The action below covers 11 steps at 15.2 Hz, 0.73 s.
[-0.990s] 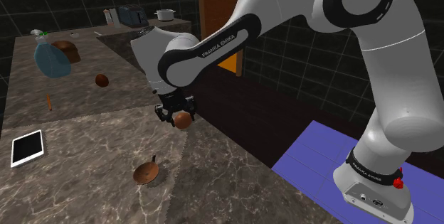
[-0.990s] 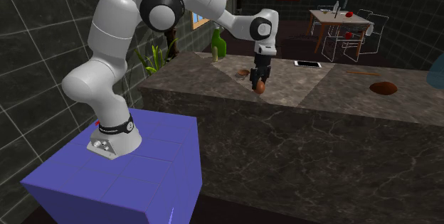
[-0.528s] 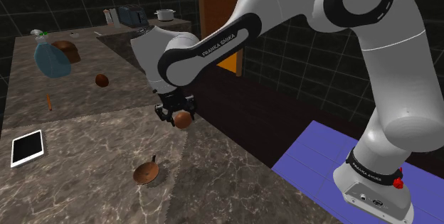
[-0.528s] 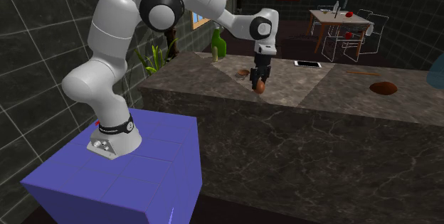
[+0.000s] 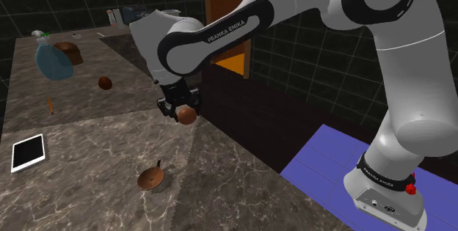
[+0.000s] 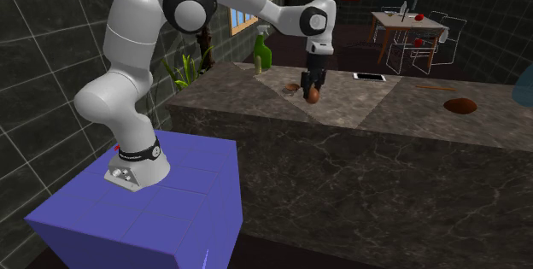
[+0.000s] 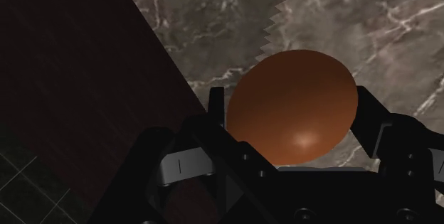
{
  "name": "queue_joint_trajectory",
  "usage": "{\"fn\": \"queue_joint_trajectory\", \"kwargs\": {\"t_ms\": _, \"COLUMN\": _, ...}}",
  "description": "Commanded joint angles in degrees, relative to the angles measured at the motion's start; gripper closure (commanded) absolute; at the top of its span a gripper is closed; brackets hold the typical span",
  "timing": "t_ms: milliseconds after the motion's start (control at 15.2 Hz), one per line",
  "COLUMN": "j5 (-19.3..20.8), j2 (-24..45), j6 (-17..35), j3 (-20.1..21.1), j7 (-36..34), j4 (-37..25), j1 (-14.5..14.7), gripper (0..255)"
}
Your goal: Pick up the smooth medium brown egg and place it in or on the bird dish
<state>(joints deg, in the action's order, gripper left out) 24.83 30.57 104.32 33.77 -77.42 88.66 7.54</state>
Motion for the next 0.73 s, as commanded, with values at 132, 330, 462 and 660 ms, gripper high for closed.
{"fn": "queue_joint_trajectory", "kwargs": {"t_ms": 132, "j5": -0.7, "j2": -0.9, "j6": -2.6, "j3": 0.4, "j7": 0.8, "j4": -1.9, "j1": 0.0, "gripper": 255}}
{"fn": "queue_joint_trajectory", "kwargs": {"t_ms": 330, "j5": -1.1, "j2": -1.6, "j6": -4.5, "j3": 0.6, "j7": 1.3, "j4": -3.3, "j1": 0.1, "gripper": 255}}
{"fn": "queue_joint_trajectory", "kwargs": {"t_ms": 462, "j5": -1.4, "j2": -1.9, "j6": -5.8, "j3": 0.7, "j7": 1.6, "j4": -4.4, "j1": 0.1, "gripper": 255}}
{"fn": "queue_joint_trajectory", "kwargs": {"t_ms": 660, "j5": -1.7, "j2": -2.3, "j6": -7.3, "j3": 0.8, "j7": 2.0, "j4": -5.6, "j1": 0.3, "gripper": 255}}
